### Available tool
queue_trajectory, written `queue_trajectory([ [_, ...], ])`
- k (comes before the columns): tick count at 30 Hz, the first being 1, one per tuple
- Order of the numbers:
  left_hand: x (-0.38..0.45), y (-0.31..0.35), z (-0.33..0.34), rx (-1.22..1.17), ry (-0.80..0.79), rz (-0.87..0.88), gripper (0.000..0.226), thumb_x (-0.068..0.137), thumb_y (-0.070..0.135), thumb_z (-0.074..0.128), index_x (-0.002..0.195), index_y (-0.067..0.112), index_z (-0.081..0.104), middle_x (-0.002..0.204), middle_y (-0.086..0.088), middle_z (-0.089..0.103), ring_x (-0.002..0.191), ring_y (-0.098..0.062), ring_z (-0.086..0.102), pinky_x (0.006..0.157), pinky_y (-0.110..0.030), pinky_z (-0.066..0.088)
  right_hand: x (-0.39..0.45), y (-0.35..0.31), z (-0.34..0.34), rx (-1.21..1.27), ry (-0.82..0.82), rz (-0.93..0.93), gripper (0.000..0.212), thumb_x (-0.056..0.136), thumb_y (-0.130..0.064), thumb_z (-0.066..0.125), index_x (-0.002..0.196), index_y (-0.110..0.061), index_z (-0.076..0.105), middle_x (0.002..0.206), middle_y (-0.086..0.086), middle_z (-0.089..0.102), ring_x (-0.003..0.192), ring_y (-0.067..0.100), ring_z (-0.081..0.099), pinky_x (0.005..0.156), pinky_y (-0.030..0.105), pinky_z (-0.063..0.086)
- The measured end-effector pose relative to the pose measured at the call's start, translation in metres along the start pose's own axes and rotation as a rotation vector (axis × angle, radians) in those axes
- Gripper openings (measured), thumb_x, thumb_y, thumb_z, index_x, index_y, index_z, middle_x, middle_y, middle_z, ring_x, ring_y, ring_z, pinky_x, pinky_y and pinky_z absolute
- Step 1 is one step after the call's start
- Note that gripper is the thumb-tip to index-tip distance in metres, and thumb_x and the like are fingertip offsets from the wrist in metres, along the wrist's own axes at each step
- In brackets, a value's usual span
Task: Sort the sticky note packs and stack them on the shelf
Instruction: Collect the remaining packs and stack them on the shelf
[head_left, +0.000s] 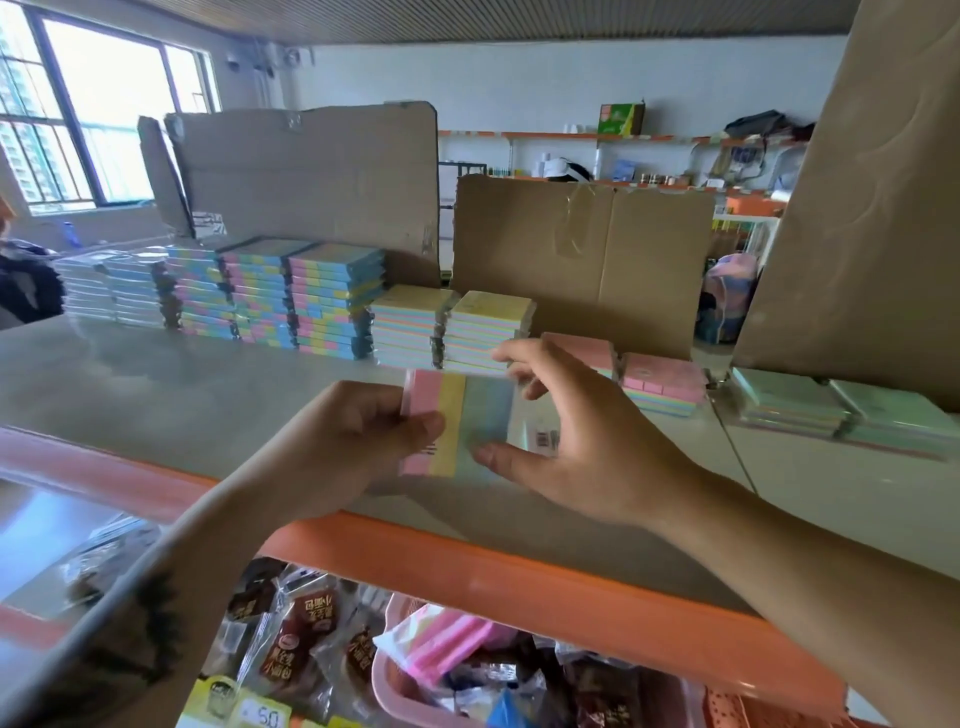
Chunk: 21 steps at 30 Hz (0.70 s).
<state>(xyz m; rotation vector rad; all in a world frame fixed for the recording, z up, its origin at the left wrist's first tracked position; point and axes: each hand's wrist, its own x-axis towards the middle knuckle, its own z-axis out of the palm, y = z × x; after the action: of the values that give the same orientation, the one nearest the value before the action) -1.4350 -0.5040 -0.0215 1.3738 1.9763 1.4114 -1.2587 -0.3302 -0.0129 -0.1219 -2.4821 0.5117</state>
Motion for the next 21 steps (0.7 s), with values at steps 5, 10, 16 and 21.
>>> queue_trajectory([
  [5,0.002,-0.003,-0.005,-0.011,0.006,-0.019,0.058,0.068,0.069,0.067,0.086,0.015,0.077,0.074,-0.003,0.059,0.07,-0.016,0.049,0.069,-0.035,0.036,-0.001,-0.005,0.002,-0.205,-0.046,-0.111,0.086,0.073,-0.072,0.07,0.144,-0.034,0.04,0.145,-0.01,0.043,0.131,0.018,0.044,0.108,0.036,0.038],
  [10,0.001,-0.002,-0.007,0.004,-0.041,-0.004,0.057,0.072,0.068,0.068,0.085,0.013,0.076,0.074,0.001,0.057,0.072,-0.014,0.049,0.072,-0.035,0.034,-0.005,-0.014,0.006,-0.395,-0.041,-0.183,0.083,0.068,-0.075,0.064,0.138,-0.035,0.046,0.146,-0.007,0.045,0.128,0.018,0.045,0.101,0.037,0.029],
  [16,-0.002,-0.001,-0.011,-0.043,-0.132,0.057,0.049,0.08,0.057,0.071,0.091,0.01,0.076,0.085,-0.002,0.068,0.082,-0.016,0.059,0.079,-0.036,0.044,0.004,-0.018,0.007,-0.5,0.013,-0.285,0.068,0.076,-0.068,0.066,0.132,-0.031,0.057,0.13,-0.005,0.059,0.114,0.021,0.06,0.097,0.04,0.036],
  [21,-0.005,-0.001,-0.039,0.301,-0.162,0.155,0.032,0.086,0.064,0.06,0.1,0.036,0.068,0.097,0.019,0.07,0.093,0.0,0.065,0.085,-0.034,0.051,0.029,-0.023,0.012,-0.377,-0.053,-0.23,0.067,0.078,-0.07,0.067,0.133,-0.033,0.059,0.13,-0.012,0.059,0.121,0.011,0.056,0.102,0.041,0.042],
])
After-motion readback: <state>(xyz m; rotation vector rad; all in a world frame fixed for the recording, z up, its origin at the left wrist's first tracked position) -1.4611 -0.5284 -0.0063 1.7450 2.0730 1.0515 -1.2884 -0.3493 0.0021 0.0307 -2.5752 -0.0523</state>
